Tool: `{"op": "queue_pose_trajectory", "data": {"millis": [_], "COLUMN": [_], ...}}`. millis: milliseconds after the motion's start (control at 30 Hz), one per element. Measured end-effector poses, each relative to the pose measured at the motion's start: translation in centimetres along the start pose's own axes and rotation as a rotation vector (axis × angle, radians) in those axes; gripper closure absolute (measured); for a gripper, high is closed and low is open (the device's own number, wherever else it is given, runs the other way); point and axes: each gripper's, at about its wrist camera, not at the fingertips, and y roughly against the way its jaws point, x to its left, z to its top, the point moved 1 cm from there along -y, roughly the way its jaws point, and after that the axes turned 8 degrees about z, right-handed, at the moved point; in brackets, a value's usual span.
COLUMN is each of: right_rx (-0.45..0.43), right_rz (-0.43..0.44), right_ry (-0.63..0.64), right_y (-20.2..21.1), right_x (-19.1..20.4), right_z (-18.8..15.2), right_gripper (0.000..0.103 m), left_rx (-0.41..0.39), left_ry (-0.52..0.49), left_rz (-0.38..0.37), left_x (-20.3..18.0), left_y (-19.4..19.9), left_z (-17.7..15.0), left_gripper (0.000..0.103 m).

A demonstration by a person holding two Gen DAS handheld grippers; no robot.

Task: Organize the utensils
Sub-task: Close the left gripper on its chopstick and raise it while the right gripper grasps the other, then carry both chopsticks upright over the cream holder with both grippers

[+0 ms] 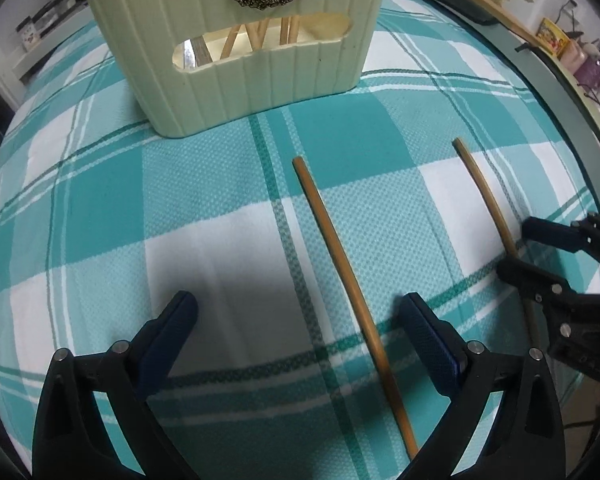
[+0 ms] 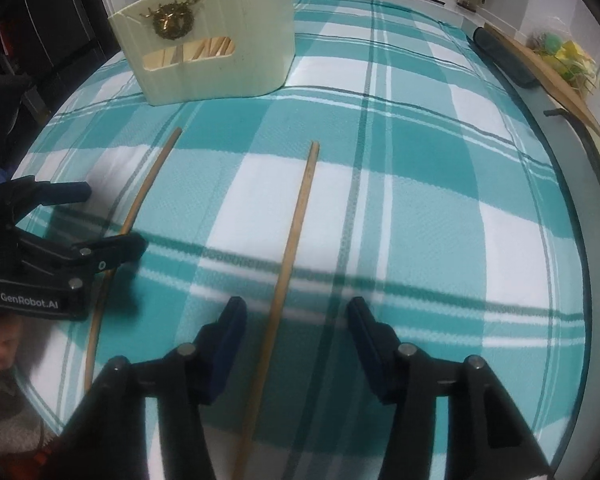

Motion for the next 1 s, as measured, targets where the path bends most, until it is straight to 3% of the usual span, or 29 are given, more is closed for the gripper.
{"op": "queue_pose_trajectory", "data": {"millis": [67,133,267,300,400,600,1000], "right_rx": [0.012,0.022,0.027,0.025,0.017,-0.067,-0.411], "right_rz": [-0.007,-0.003,0.007,0.009,0.047,0.114,0.151], "right_ry": [0.010,0.011,-0.005,-0.009,-0.039,-0.092,0.039], "right_y": [-0.9,-1.8,-3.3,-3.5,-3.9,-2.1,12.9], "right_x": [-0.2,-0.3,-0.1,-0.1,-0.4,-0.8,4.2], "right_z": [2.2,4.3,7.7,8.3,9.3,8.7,6.3], "right_gripper": [0.061,0.063,0.085,0.095,0.096,0.096,0.096], "left_rx": [0.011,0.025,0.028,0.021,0.001,-0.077,-0.426], "left_ry": [-0.003,0.002,0.005,0.003,0.016,0.037,0.103], "left_rz": [-0.002,-0.031,-0.022,-0.012,-0.039,-0.090,-0.182], "left_x": [0.2,0.4,0.4,0.4,0.5,1.3,5.4], "left_y": [0.1,0.2,0.1,0.1,0.2,2.0,17.1], "left_z": [1.1,2.1,3.1,3.2,3.1,1.8,-2.0], "left_gripper": [0.018,0.032,0.054,0.063,0.093,0.099,0.099]}}
